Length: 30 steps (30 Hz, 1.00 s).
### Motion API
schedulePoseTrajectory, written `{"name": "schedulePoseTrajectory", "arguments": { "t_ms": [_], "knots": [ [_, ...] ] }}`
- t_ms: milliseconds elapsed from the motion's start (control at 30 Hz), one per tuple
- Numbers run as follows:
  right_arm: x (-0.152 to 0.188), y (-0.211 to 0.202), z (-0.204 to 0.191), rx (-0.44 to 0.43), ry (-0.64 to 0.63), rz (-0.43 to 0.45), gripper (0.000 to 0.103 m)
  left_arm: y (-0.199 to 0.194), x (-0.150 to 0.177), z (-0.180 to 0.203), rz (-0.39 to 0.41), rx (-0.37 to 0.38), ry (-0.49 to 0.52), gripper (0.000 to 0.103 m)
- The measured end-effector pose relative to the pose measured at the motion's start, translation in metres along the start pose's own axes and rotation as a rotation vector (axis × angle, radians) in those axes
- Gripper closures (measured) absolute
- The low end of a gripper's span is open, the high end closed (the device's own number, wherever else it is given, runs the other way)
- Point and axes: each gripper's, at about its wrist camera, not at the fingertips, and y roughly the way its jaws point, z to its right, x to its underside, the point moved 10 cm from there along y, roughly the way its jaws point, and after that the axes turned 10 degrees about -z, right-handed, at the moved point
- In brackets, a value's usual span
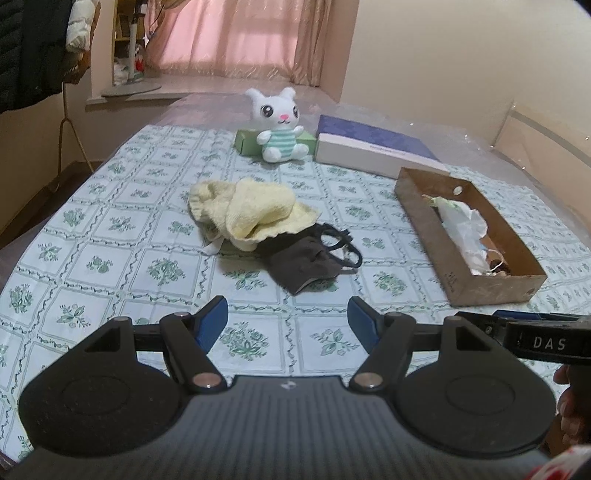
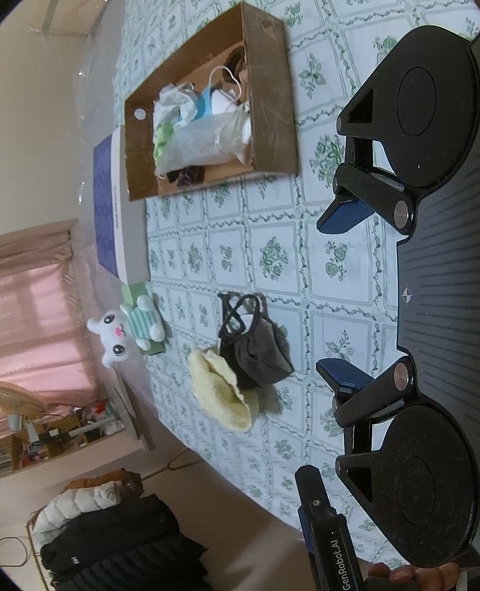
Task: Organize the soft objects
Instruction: 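Grasp the pale yellow towel with the left gripper while the right gripper grasps the dark grey mask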
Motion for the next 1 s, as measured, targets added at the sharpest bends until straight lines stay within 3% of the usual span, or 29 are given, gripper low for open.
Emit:
{"name": "schedulePoseTrajectory", "arguments": {
  "t_ms": [500,767,1000],
  "knots": [
    [-0.005,0.058,-0.003,-0.001,-0.068,-0.032,0.029,0.046,-0.005,-0.023,-0.032,-0.045,0.006,0.034],
    [-0.022,0.092,-0.015,0.001,-0.138,-0.003,0.029,0.073,-0.025,-0.032,-0.002,-0.101,0.092,0.034],
    [-0.042,0.125,-0.043,-0.051,-0.203,0.036,0.029,0.091,-0.043,-0.046,0.015,-0.124,0.11,0.035]
  ]
}}
